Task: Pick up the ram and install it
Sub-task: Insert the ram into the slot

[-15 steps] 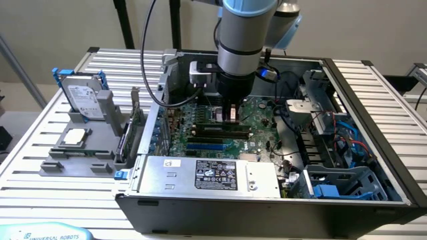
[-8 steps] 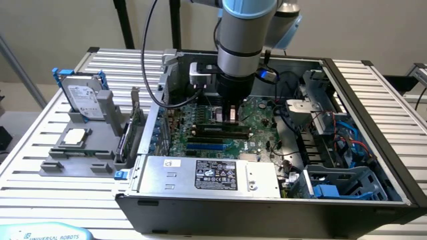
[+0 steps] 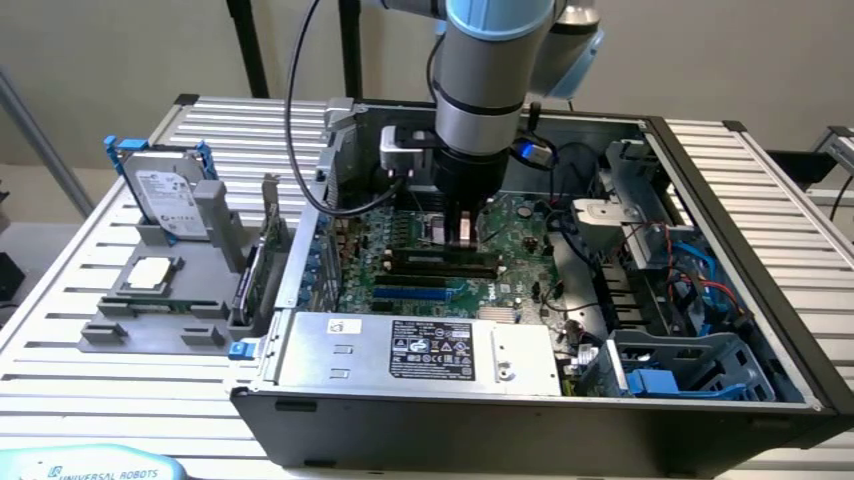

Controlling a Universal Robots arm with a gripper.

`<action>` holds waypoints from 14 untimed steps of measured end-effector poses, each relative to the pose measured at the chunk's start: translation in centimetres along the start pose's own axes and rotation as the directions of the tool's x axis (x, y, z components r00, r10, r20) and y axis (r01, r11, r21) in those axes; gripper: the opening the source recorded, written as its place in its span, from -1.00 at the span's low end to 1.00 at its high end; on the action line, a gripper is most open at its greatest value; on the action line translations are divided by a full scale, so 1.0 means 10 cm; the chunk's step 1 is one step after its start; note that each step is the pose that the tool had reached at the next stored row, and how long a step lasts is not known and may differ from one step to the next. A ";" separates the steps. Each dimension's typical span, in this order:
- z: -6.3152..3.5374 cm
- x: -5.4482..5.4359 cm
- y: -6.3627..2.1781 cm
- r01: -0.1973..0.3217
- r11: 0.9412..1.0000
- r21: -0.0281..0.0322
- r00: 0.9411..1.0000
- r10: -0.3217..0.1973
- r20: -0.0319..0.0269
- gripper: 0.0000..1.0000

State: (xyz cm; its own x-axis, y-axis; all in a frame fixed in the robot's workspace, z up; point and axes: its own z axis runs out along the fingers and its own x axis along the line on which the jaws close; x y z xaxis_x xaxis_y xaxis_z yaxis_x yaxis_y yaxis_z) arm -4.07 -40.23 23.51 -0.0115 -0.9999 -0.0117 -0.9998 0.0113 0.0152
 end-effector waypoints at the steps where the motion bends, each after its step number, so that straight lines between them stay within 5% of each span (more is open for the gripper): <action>1: 0.005 0.00 -0.002 0.000 1.000 0.000 1.000 0.000 -0.001 -0.74; 14: 0.040 -0.04 -0.006 -0.002 1.000 0.000 1.000 0.002 -0.008 -0.74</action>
State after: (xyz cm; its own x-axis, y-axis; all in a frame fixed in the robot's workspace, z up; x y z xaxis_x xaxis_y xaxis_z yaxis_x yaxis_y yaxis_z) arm -4.01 -39.86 23.11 -0.0133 -0.9999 -0.0036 -0.9998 0.0132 0.0156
